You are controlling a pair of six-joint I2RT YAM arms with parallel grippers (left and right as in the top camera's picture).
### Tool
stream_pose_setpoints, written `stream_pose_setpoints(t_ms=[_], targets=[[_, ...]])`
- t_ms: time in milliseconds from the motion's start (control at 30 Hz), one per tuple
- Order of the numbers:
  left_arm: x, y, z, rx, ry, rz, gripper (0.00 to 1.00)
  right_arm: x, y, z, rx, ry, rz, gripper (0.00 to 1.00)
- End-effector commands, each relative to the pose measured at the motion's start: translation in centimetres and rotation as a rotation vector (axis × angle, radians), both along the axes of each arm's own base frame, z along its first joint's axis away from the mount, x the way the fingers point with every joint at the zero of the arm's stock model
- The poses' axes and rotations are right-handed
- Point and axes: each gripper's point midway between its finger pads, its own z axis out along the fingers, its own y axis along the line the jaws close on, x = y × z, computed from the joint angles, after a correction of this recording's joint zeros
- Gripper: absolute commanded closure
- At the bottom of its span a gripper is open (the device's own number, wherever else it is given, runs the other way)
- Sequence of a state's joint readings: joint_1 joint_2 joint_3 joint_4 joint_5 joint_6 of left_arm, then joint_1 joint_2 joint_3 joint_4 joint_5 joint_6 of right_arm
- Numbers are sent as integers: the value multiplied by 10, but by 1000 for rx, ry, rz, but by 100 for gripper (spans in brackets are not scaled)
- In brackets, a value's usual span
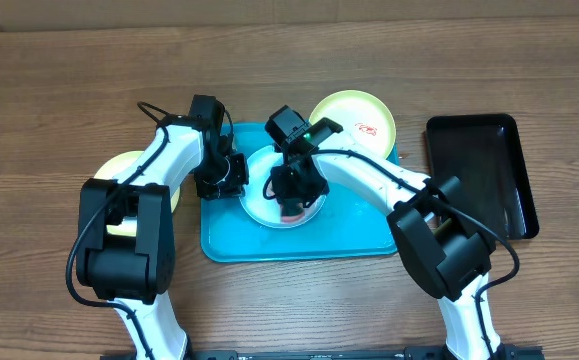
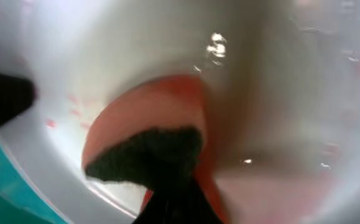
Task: Clean dirty plates on tray and stack at the side
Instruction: 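Scrub the light blue plate with the sponge while left gripper holds it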
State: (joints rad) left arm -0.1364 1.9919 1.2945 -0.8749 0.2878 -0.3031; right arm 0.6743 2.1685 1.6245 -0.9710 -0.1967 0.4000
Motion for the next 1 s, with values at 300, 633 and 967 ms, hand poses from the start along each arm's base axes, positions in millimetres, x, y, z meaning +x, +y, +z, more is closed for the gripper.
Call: stream_pose_setpoints(t_ms=[300,633,967], targets=[[-9,12,-22,52,43,-11,96,51,-25,0,-52,-141,-72,96],[-8,12,-22,53,41,-11,96,10,-6,-5,-1,-13,50,96],[-8,12,-22,53,41,-11,96,57,-63,-4,-258,-207,-10,96]])
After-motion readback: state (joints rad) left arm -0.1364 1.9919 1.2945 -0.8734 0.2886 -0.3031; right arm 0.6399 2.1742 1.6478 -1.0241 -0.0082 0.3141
